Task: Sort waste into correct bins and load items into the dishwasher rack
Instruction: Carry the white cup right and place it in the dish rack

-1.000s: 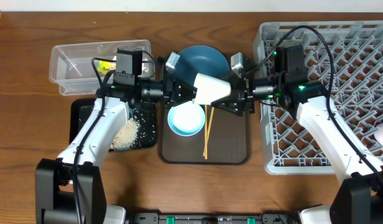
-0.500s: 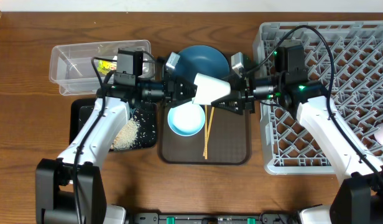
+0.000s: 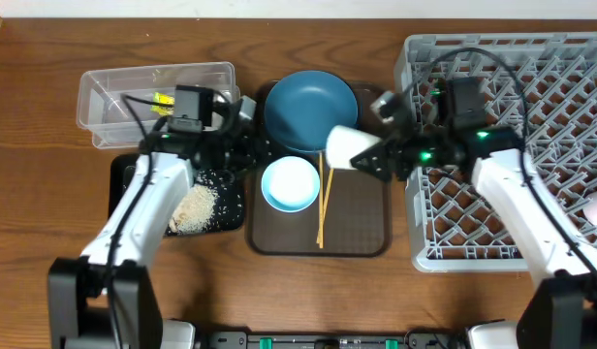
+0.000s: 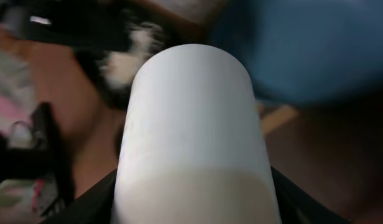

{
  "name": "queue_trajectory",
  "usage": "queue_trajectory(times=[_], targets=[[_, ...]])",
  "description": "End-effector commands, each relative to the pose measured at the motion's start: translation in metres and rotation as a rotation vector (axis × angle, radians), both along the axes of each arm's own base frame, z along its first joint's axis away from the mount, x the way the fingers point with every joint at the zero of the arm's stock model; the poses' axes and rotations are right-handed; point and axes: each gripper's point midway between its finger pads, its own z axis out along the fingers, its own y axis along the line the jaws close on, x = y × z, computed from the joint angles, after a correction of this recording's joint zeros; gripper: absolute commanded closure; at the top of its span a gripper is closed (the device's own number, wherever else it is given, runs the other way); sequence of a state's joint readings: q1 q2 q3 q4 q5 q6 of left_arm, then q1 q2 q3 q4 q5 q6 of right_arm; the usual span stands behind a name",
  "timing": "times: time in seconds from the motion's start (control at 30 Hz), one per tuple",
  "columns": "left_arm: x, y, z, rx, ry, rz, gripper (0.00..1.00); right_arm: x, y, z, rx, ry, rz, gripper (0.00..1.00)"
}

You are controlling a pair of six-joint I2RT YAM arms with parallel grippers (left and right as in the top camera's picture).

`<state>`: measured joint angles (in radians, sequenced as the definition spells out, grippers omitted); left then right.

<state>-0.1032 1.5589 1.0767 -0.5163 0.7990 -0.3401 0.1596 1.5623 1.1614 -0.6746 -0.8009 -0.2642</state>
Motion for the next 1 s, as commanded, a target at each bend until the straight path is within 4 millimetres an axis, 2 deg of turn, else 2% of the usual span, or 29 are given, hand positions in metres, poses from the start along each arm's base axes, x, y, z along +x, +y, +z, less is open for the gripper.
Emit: queue_trajectory(times=[0.0, 0.1, 0.23, 0.3, 0.43, 0.53, 0.63, 0.77, 0.97], targets=[[0.004, 0.025, 0.016, 0.132, -0.121, 0.034, 0.52, 0.021, -0.043, 0.038, -0.076, -0.113, -0.154, 0.83], [-0.001, 0.045, 0.018, 0.244, -0.132, 0.091, 0.51, 0.028, -0.084, 0.052, -0.151, -0.125, -0.29, 0.83], [-0.008, 0.067, 0.021, 0.362, -0.134, 0.153, 0.49, 0.034, -0.154, 0.056, -0.301, -0.071, -0.566, 0.88], [-0.012, 0.072, 0.023, 0.391, -0.133, 0.168, 0.48, 0.033, -0.196, 0.055, -0.375, -0.014, -0.748, 0.92], [-0.016, 0.074, 0.026, 0.398, -0.134, 0.171, 0.48, 0.024, -0.251, 0.063, -0.418, 0.036, -0.946, 0.92], [-0.016, 0.074, 0.026, 0.398, -0.133, 0.171, 0.47, 0.017, -0.279, 0.067, -0.417, 0.05, -1.029, 0.86], [-0.016, 0.074, 0.026, 0.397, -0.132, 0.171, 0.47, 0.007, -0.313, 0.063, -0.436, 0.081, -1.13, 0.86], [-0.017, 0.074, 0.025, 0.398, -0.128, 0.17, 0.47, -0.011, -0.359, 0.048, -0.495, 0.158, -1.268, 0.89], [-0.02, 0.074, 0.024, 0.4, -0.116, 0.168, 0.47, -0.024, -0.393, 0.018, -0.494, 0.281, -1.348, 0.95]])
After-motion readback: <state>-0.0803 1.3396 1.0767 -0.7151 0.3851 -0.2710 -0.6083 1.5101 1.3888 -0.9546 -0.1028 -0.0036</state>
